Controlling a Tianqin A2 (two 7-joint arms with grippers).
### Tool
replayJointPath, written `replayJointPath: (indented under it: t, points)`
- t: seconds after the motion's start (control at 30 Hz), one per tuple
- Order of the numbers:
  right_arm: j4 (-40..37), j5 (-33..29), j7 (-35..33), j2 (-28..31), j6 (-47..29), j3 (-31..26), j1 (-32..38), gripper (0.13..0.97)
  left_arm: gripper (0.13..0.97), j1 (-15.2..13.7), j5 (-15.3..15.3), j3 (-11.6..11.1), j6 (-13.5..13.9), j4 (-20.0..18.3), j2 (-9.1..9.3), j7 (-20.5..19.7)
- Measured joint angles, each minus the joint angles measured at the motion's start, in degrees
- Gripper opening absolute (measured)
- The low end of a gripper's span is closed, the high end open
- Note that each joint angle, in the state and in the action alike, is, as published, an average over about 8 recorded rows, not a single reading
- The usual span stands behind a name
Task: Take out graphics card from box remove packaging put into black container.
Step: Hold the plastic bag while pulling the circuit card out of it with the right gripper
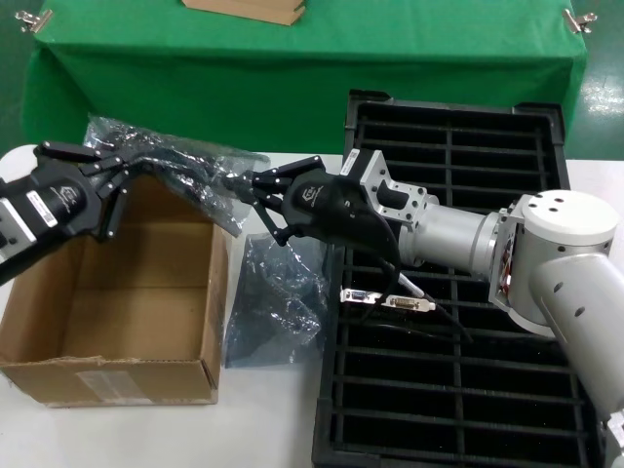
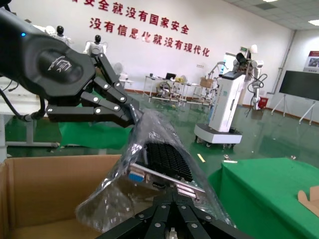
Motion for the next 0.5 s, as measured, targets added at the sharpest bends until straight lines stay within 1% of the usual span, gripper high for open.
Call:
replayJointPath:
  t: [0.3, 0.5]
  points:
    - [-4.41, 0.4, -2.49, -0.7, -0.66, 1.16, 2.04, 0.138, 0.139, -0.43, 0.27, 0.93, 0.5, 0.81, 0.91, 0.63]
    - [-6.65, 1.07, -3.74, -0.93, -1.05, 1.11, 3.1, 0.178, 0.139, -1.01, 0.38, 1.3, 0.34, 1.16, 1.55, 0.2]
